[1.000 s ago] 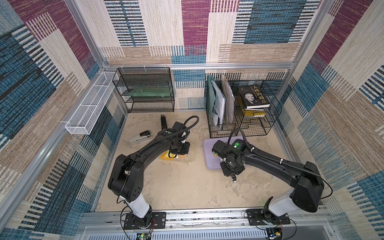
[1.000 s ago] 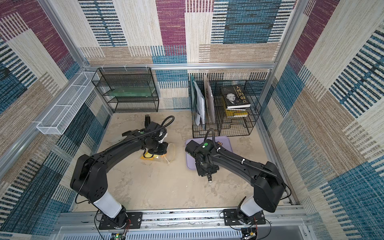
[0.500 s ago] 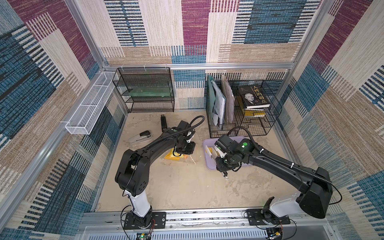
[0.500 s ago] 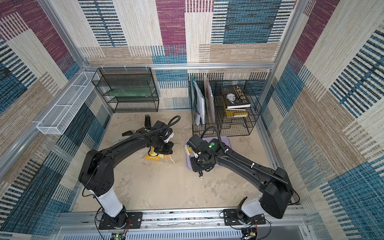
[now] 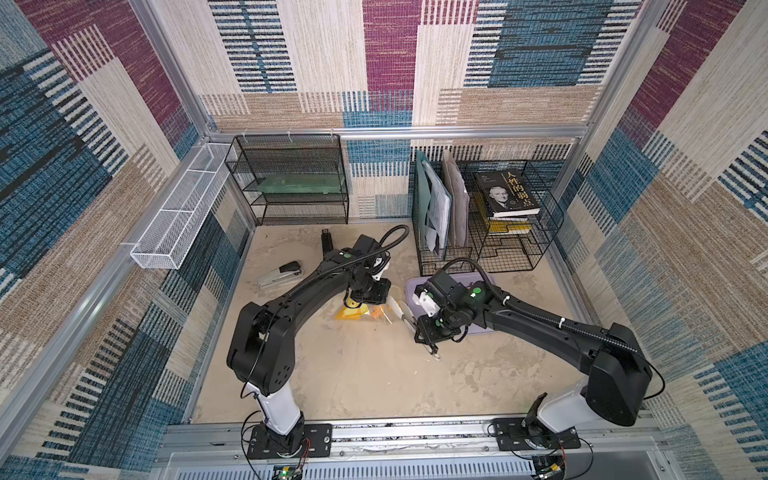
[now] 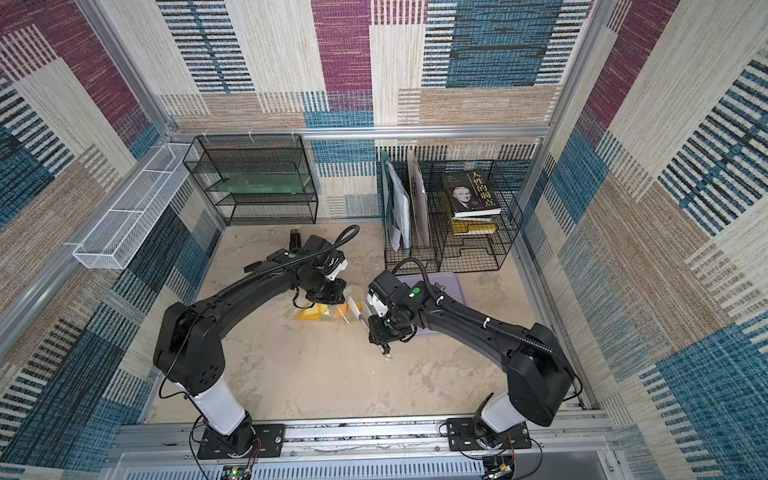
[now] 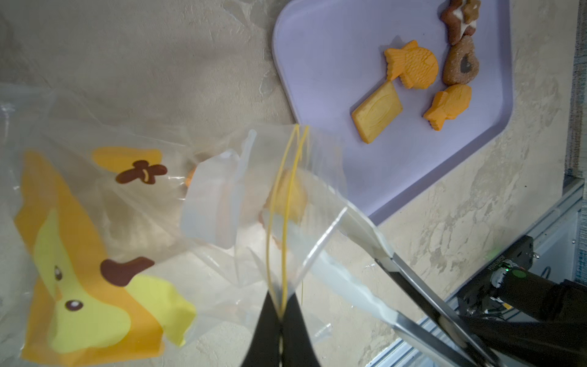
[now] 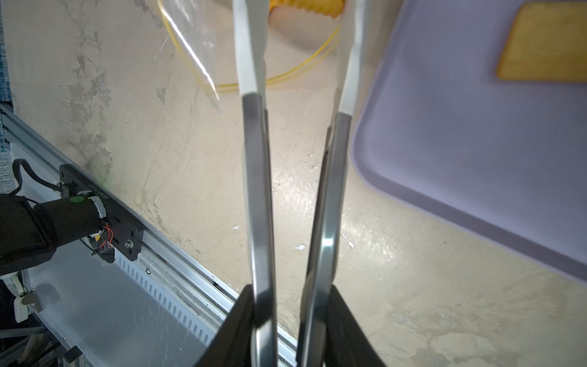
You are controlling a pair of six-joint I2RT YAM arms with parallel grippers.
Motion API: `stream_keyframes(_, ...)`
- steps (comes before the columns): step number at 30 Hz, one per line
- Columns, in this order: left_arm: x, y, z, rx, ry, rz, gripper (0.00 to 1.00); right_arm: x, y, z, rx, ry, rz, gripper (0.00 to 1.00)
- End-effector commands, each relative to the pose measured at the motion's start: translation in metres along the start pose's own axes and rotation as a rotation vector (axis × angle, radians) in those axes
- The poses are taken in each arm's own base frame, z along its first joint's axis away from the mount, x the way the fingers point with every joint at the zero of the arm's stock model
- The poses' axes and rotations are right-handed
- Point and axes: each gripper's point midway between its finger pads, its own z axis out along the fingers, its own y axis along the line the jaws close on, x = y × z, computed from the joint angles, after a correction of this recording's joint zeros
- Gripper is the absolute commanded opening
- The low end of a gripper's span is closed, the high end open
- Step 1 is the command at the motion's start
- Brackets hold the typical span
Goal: Put the cookies into a resealable bag to prevent moisture
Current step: Place the cookie in the ziploc bag.
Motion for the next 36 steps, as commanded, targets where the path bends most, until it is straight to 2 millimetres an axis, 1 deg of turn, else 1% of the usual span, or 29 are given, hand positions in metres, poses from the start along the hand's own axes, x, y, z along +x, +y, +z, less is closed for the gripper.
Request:
stream_keyframes(1,0.003,-0.004,-0.003,0.016,0.015,0.023,0.0,-0.017,0.015,0.001,-0.067,-0.048,-0.05,0.34)
stream_keyframes(6,0.001,-0.004,-0.005,0.012,0.007,0.025,0.0,-0.016,0.013,0.015,-0.075,-0.02,-0.048,0.35)
stream_keyframes(8,0.0,-0.005,-0.006,0.012,0.002,0.028,0.0,-0.019,0.014,0.019,-0.093,-0.027,-0.04,0.37)
stream_keyframes(11,-0.003,-0.002,-0.009,-0.009,-0.004,0.033,0.0,-0.025,0.014,0.019,-0.1,-0.043,-0.04,0.43)
stream_keyframes(16,-0.008,0.004,-0.01,-0.049,-0.013,0.038,0.0,-0.027,0.01,0.011,-0.089,-0.06,-0.045,0.44)
stream_keyframes(18,-0.009,0.01,-0.009,-0.076,-0.011,0.033,0.0,-0.026,0.007,0.005,-0.075,-0.071,-0.049,0.43)
stream_keyframes(21,-0.01,0.017,-0.005,-0.108,-0.003,0.014,0.0,-0.023,0.007,-0.009,-0.078,-0.1,-0.055,0.43)
stream_keyframes(26,-0.017,0.023,0.0,-0.127,-0.005,0.012,0.0,-0.012,0.001,-0.037,-0.053,-0.151,-0.065,0.43)
stream_keyframes(30,-0.02,0.024,0.001,-0.129,-0.007,0.004,0.0,-0.004,-0.014,-0.053,-0.025,-0.175,-0.017,0.42)
stream_keyframes(33,-0.021,0.028,0.0,-0.15,-0.01,0.002,0.0,0.001,-0.029,-0.067,0.022,-0.209,0.031,0.41)
stream_keyframes(36,-0.02,0.031,-0.001,-0.159,-0.012,-0.004,0.0,0.004,-0.041,-0.083,0.054,-0.278,0.055,0.4)
